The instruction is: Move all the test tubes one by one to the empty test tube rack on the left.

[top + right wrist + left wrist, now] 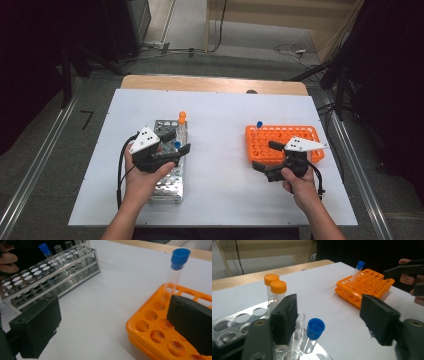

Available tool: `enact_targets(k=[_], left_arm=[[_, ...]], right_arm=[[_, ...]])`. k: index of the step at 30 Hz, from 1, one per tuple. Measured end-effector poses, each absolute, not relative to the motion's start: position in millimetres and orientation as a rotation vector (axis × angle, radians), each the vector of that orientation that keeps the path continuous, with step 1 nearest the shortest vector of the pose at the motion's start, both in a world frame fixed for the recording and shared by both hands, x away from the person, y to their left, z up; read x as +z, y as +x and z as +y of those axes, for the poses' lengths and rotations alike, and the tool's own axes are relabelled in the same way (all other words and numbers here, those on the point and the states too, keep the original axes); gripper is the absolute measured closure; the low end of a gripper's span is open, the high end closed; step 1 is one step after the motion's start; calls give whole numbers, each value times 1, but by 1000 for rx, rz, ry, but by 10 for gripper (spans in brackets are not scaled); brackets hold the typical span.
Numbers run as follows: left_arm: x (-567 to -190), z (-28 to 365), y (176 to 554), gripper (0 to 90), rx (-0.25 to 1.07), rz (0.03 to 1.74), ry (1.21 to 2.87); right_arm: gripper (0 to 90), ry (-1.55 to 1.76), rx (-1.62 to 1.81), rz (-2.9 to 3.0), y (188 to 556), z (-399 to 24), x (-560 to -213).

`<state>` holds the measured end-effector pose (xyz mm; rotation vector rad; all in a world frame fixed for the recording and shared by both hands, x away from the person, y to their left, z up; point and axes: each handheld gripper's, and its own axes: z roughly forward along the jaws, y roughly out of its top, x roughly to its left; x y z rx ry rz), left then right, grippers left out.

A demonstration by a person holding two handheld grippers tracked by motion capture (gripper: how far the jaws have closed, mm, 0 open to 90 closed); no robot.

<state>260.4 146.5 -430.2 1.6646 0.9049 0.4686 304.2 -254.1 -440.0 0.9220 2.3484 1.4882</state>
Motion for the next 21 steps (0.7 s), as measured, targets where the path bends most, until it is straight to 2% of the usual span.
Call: enact_targets(k=[4,11,17,21], left_arm=[[-429,146,260,146,444,901,1662],[-427,140,260,7,390,877,1666],[-425,138,258,0,373,849,1665],[-423,136,257,0,368,839,1663]], right_arm=[[27,966,1474,2311,312,-255,-441],[76,1048,1413,2261,330,-252,-449],[233,1128,1320,2202,348,-245,-450],[390,1170,1287,2176,358,-240,-454]])
